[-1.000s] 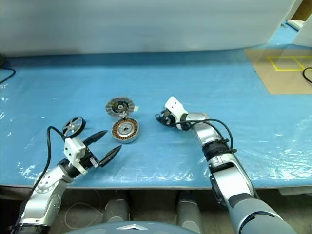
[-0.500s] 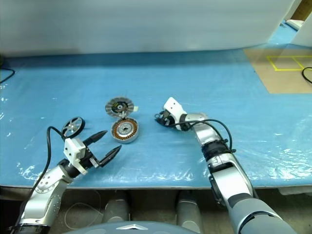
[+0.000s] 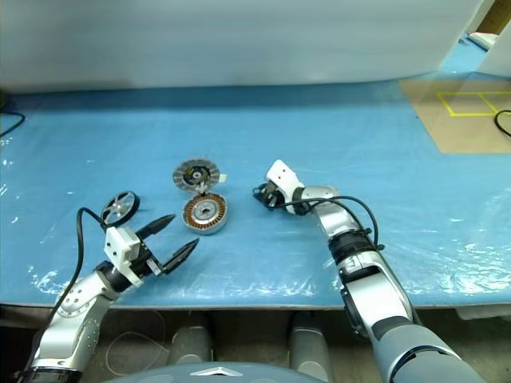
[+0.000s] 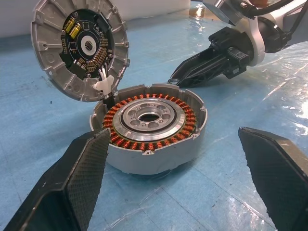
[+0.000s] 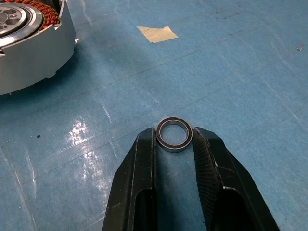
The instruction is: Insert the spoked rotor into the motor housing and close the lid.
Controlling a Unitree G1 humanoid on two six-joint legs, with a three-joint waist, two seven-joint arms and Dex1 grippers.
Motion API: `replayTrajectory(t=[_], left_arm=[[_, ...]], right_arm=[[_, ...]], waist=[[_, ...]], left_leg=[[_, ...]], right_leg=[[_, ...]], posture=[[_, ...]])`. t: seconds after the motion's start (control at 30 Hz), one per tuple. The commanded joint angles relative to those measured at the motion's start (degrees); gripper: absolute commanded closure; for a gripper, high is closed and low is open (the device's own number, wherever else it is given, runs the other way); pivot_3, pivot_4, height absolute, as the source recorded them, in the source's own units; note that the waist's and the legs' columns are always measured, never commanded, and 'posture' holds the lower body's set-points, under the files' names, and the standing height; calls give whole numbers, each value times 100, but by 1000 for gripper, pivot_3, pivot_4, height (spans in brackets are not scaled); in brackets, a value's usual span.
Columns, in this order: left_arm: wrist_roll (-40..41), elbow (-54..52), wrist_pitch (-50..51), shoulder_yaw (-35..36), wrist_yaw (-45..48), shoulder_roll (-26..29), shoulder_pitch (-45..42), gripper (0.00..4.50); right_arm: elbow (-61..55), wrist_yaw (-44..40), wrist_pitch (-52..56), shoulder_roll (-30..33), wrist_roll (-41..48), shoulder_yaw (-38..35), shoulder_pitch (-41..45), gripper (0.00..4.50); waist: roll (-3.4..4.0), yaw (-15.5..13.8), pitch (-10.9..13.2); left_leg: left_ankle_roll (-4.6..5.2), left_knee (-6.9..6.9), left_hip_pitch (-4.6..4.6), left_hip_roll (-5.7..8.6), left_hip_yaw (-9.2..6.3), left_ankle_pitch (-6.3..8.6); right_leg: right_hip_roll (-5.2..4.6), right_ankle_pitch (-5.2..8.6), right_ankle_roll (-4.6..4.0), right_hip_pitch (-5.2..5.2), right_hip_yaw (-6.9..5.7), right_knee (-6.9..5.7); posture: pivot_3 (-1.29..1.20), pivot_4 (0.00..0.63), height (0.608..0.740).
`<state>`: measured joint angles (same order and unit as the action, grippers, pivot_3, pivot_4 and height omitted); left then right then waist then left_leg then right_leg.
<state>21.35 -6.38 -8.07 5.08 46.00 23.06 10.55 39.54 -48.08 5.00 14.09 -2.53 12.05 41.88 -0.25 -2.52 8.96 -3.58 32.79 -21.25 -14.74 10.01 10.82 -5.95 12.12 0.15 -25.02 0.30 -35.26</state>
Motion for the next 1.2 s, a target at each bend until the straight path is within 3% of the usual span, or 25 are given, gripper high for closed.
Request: replayTrajectory(t=[0.03, 0.2, 0.5, 0.87, 1.2], left_arm=[[34, -99, -68, 30, 12, 16, -3, 0], [41, -97, -64, 38, 17, 23, -16, 0], [98, -177, -57, 123, 2, 54, 50, 0], [111, -186, -63, 182, -14, 69, 114, 0], [101, -224, -78, 199, -38, 26, 166, 0]], right_arm=[[-28, 6, -38, 33, -36, 18, 46, 3844], [-139, -14, -28, 9, 80, -76, 57, 3844], [-1400, -525, 491, -43, 903, -378, -73, 3844], [-2513, -940, 1211, 2, 903, 190, -220, 3844], [-2469, -848, 1456, -230, 606, 822, 12, 3844]], waist=[[0, 0, 0], [0, -1, 0], [0, 0, 0], [0, 1, 0], [0, 7, 0]], left_leg=[[0, 0, 0, 0, 0, 0], [0, 0, 0, 0, 0, 0], [1, -1, -1, -6, 0, 0], [-2, -2, 3, -9, 0, -1], [-9, -2, 4, -10, 0, -2]], right_leg=[[0, 0, 0, 0, 0, 0], [0, 0, 0, 0, 0, 0], [7, 0, 0, -2, 0, 0], [12, 0, 0, -1, 3, 0], [14, 0, 1, -2, 4, 0]], posture=[[0, 150, 740], [0, 150, 740], [0, 150, 740], [0, 150, 740], [0, 150, 740]])
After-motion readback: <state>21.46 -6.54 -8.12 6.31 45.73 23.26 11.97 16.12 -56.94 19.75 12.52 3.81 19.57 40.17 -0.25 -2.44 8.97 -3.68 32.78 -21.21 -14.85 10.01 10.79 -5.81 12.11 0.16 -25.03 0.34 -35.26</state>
